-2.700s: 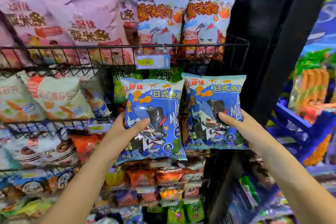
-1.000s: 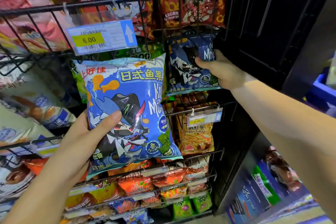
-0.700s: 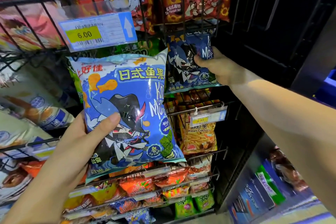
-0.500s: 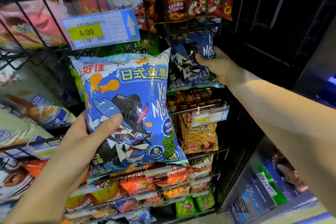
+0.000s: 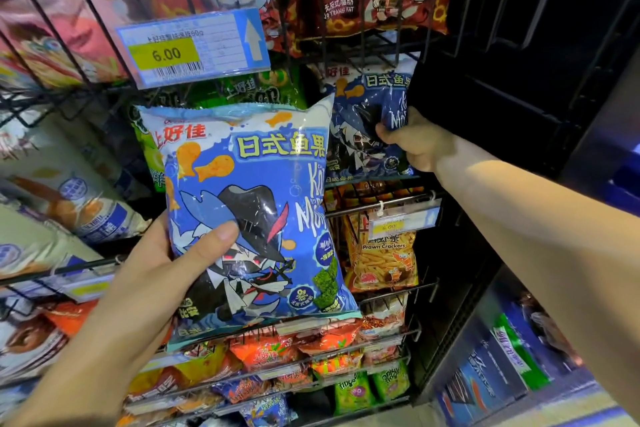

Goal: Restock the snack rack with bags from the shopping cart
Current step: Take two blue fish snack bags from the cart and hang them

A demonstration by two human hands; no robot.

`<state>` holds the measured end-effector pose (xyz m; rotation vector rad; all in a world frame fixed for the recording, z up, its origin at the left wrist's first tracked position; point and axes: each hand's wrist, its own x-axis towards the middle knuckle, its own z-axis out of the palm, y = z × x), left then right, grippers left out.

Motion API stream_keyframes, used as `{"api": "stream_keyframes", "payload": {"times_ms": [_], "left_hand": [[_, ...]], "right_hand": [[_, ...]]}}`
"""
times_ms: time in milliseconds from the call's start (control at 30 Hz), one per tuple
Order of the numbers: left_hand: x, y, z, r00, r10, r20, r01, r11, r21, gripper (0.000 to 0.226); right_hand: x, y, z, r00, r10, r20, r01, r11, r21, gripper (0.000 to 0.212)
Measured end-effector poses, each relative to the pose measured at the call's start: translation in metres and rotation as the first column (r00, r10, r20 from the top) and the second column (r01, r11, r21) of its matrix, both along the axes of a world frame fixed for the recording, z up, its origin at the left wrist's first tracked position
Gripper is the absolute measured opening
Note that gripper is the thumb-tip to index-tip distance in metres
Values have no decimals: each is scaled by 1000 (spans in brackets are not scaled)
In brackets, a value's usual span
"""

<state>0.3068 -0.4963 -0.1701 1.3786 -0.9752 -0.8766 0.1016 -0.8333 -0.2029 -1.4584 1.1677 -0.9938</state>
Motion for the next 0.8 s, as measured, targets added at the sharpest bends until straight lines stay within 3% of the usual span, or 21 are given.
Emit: {"api": "stream_keyframes", "payload": {"times_ms": [167, 267, 400, 567, 733, 800], "left_hand": [[-2, 0, -1, 1000, -3, -11, 3, 1000, -1, 94], [-4, -1, -3, 1000, -5, -19, 5, 1000, 1, 77], [-11, -8, -4, 1000, -10, -20, 10, 1000, 1, 79], [-28, -20, 0, 999, -54, -6, 54, 999, -9, 68], [-53, -40, 12, 994, -104, -37, 103, 995, -11, 56], [-62, -51, 17, 993, -115, -37, 115, 993, 0, 52]], "right_hand": [[-4, 5, -2, 999, -21, -25, 20, 999, -25, 55], [-2, 8, 1, 997, -56, -62, 51, 996, -70, 52], [-3, 18, 4, 990, -113, -89, 100, 985, -140, 68], [-14, 33, 9, 988, -137, -78, 126, 984, -126, 68], [-26, 52, 17, 995, -76, -71, 68, 993, -101, 87], [-32, 68, 25, 1000, -18, -20, 16, 995, -98, 74]]}}
